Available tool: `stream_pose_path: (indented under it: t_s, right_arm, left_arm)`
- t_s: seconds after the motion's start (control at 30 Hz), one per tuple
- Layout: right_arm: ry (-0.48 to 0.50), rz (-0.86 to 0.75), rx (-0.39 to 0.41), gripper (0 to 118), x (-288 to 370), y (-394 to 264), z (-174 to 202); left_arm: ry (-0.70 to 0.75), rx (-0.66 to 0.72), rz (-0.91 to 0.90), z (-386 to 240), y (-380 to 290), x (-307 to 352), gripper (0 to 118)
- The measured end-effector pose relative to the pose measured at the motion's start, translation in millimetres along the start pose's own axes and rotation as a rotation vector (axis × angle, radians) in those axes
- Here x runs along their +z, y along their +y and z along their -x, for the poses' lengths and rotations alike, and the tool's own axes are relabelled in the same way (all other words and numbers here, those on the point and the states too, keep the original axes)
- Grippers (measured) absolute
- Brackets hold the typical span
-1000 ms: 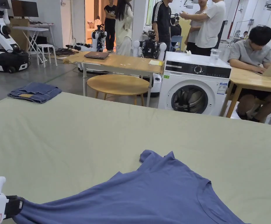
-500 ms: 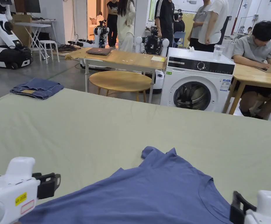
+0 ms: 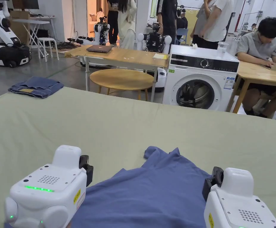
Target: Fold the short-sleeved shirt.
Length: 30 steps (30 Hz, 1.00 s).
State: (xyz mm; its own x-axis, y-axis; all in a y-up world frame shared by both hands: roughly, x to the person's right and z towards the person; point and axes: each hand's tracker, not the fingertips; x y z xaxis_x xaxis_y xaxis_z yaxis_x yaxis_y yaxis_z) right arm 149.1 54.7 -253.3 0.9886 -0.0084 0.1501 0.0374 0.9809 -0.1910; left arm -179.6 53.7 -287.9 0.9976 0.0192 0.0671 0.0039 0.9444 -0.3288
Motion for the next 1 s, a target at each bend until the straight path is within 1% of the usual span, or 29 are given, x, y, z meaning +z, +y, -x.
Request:
stream_pose_path:
  t_s: [0.13, 0.2, 0.3, 0.47, 0.53, 0.63, 0.67, 0.7, 0.73, 0.77, 0.83, 0.87, 0.9, 1.0]
  right_arm:
    - [0.031, 0.016, 0.008, 0, -2.2, -1.7, 7.6]
    - [0.043, 0.032, 0.034, 0, -4.2, -4.8, 12.3]
    - [0.074, 0.062, 0.056, 0, -9.5, -10.3, 19.1]
    - [0.108, 0.117, 0.075, 0, -21.8, -22.6, 29.7]
    - [0.119, 0.139, 0.081, 0, -26.4, -26.7, 34.7]
    - [0.137, 0.165, 0.086, 0, -32.1, -33.0, 40.6]
    - [0.141, 0.174, 0.088, 0, -33.6, -34.9, 42.3]
    - [0.147, 0.183, 0.085, 0, -34.9, -36.9, 43.3]
    - [0.153, 0.191, 0.084, 0, -35.9, -38.8, 44.1]
    - [0.154, 0.197, 0.085, 0, -36.9, -40.5, 44.6]
    - [0.153, 0.207, 0.09, 0, -38.4, -44.0, 45.3]
    - [0.154, 0.213, 0.091, 0, -39.4, -45.5, 45.1]
    - [0.155, 0.218, 0.09, 0, -40.5, -46.5, 44.4]
    - [0.152, 0.232, 0.092, 0, -43.2, -49.1, 42.7]
  left_arm:
    - [0.009, 0.049, 0.081, 12.4, -4.5, -0.5, 0]
    - [0.007, 0.071, 0.145, 27.2, -8.9, -1.7, 0]
    - [0.013, 0.126, 0.222, 64.7, -16.8, -0.3, 0]
    - [0.052, 0.292, 0.347, 144.8, -20.3, -4.5, 0]
    - [0.032, 0.343, 0.402, 170.2, -22.5, -9.9, 0]
    - [0.035, 0.39, 0.511, 192.8, -28.1, -24.7, 0]
    - [0.044, 0.415, 0.541, 197.9, -32.3, -30.3, 2]
    - [0.063, 0.433, 0.562, 199.1, -35.3, -35.3, 12]
    - [0.057, 0.448, 0.591, 202.4, -39.2, -40.3, 30]
    - [0.069, 0.46, 0.608, 204.6, -43.1, -44.6, 52]
    - [0.115, 0.458, 0.628, 205.1, -49.5, -50.1, 58]
    - [0.128, 0.451, 0.643, 204.7, -52.7, -54.8, 65]
    - [0.148, 0.451, 0.662, 204.6, -56.6, -57.9, 68]
    - [0.224, 0.447, 0.758, 203.7, -73.1, -65.0, 68]
